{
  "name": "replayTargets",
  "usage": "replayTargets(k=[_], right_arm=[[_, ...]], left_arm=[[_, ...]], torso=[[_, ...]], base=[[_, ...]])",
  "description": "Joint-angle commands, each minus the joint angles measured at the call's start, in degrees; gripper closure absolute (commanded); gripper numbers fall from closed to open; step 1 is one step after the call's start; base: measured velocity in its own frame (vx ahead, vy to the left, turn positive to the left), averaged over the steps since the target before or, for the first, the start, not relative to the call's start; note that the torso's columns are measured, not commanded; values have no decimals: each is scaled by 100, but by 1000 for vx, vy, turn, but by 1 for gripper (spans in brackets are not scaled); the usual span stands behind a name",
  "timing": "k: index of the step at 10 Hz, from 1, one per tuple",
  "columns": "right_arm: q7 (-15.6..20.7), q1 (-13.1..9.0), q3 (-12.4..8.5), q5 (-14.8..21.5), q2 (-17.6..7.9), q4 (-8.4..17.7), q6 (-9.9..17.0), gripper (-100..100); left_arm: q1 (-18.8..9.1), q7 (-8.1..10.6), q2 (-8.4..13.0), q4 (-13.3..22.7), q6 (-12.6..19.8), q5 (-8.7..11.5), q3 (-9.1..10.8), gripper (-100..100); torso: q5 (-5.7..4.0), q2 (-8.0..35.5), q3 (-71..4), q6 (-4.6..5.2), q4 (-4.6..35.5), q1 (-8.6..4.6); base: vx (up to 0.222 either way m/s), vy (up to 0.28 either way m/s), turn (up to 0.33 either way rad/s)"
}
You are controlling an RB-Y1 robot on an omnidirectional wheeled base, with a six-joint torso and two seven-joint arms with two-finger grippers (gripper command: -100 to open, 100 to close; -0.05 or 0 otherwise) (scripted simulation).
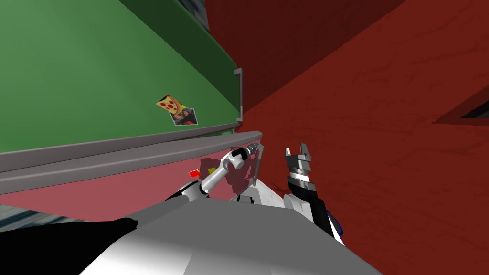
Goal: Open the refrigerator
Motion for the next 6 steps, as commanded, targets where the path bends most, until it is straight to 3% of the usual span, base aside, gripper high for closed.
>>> replayTargets(k=[1, 4, 5, 6], right_arm=[[0, -1, 0, 0, 0, 0, 0, 0], [0, 0, 0, 0, 0, 0, 0, 0], [0, -1, 0, 0, 0, 0, 0, 0], [0, 0, 0, 0, 0, 0, 0, 0]], left_arm=[[236, 88, 96, -317, 96, -135, 133, 100], [696, 247, 297, -771, 301, -384, 388, 100], [696, 247, 297, -906, 301, -384, 388, 100], [926, 326, 398, -1068, 404, -508, 516, 100]], torso=[[5, 10, 6, -13, -1, 17], [4, 8, 5, 2, 2, 8], [3, 15, 9, -13, -5, 10], [3, 2, 1, 0, 4, 10]], base=[[-147, 33, -286], [-178, 5, -368], [-159, 7, -402], [-162, 25, -450]])
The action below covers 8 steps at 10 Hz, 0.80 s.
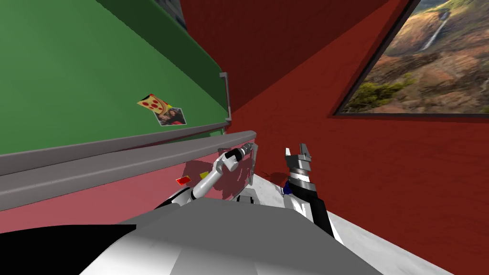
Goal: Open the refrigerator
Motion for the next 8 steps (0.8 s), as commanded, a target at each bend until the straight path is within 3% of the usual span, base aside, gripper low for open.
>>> replayTargets(k=[1, 2, 3, 4, 5, 8], right_arm=[[0, 0, 0, 0, 0, 0, 0, 0], [0, 1, -1, 0, 0, 0, 0, 0], [0, 0, 0, 0, 0, 0, 0, 0], [0, 1, 0, 0, 0, 0, 0, 0], [0, 0, 0, 0, 0, 0, 0, 0], [0, 1, -1, 0, 0, 0, 0, 0]], left_arm=[[283, 91, 84, -423, 131, -175, 130, 100], [513, 171, 185, -640, 233, -299, 257, 100], [513, 171, 185, -718, 233, -299, 257, 100], [743, 250, 286, -929, 336, -423, 384, 100], [743, 250, 286, -1014, 336, -423, 384, 100], [1203, 409, 488, -1477, 541, -672, 639, 100]], torso=[[1, 4, 2, -9, -6, 6], [2, 1, -1, -13, 6, 8], [0, 21, 11, -5, 2, -3], [-2, 10, 7, -6, 7, -6], [-4, 16, 8, -2, 5, -10], [-11, 10, 3, 16, 16, -30]], base=[[-141, 19, -280], [-182, -8, -427], [-149, -17, -334], [-163, -26, -379], [-158, -24, -353], [-175, -37, -360]])
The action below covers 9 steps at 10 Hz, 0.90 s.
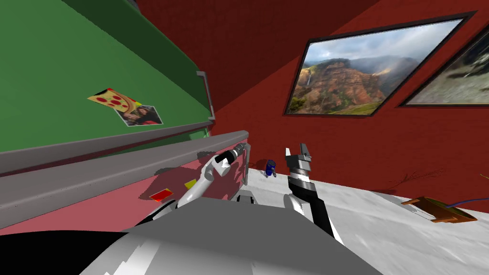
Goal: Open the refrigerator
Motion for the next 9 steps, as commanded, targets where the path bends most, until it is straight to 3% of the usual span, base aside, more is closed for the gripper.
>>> replayTargets(k=[1, 2, 3, 5, 6, 7, 9], right_arm=[[0, -1, 0, 0, 0, 0, 0, 0], [0, 0, 0, 0, 0, 0, 0, 0], [0, 2, -1, 0, 0, -1, 0, 0], [0, 0, -2, 0, -2, 0, 0, 0], [0, 2, -2, 0, -1, 0, 0, 0], [0, 0, -2, 0, -2, 0, 0, 0], [0, 3, -2, 0, -1, 0, 0, 0]], left_arm=[[240, 91, 127, -414, 86, -116, 146, 100], [242, 77, 79, -263, 120, -154, 118, 100], [-17, 335, 4, 20, -64, -439, 265, 100], [-128, 335, 4, 415, -64, -468, 265, 100], [-375, 587, -77, 551, -265, -753, 420, 100], [-526, 587, -77, 776, -265, -783, 420, 100], [-526, 587, -77, 1107, -265, -783, 420, 100]], torso=[[-2, 1, 0, 2, -4, -8], [-5, -17, -11, 15, 0, -17], [-2, -37, -24, -11, -6, 4], [11, 29, 20, -5, 6, 34], [11, 8, 11, -40, -8, 31], [11, 37, 21, -25, 12, 40], [12, 36, 26, -57, 23, 45]], base=[[-149, -34, -393], [-66, -2, -61], [-187, 93, -272], [-173, 110, -318], [-229, 93, -313], [-217, 122, -367], [-41, 27, -83]])
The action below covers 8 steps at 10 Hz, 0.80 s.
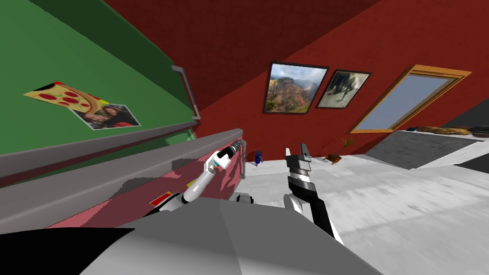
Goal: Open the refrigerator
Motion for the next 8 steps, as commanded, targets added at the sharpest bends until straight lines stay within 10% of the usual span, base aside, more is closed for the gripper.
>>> replayTargets(k=[1, 8], right_arm=[[0, 1, 0, 0, 0, 0, 0, 0], [0, 0, 0, 0, 0, 0, 0, 0]], left_arm=[[-339, 247, -91, 468, -289, -303, 181, 100], [-838, 499, -172, 1663, -490, -670, 335, 100]], torso=[[3, -23, -14, -6, -27, 2], [-1, 6, 5, 0, -1, 3]], base=[[-174, 72, -290], [-136, 40, -204]])
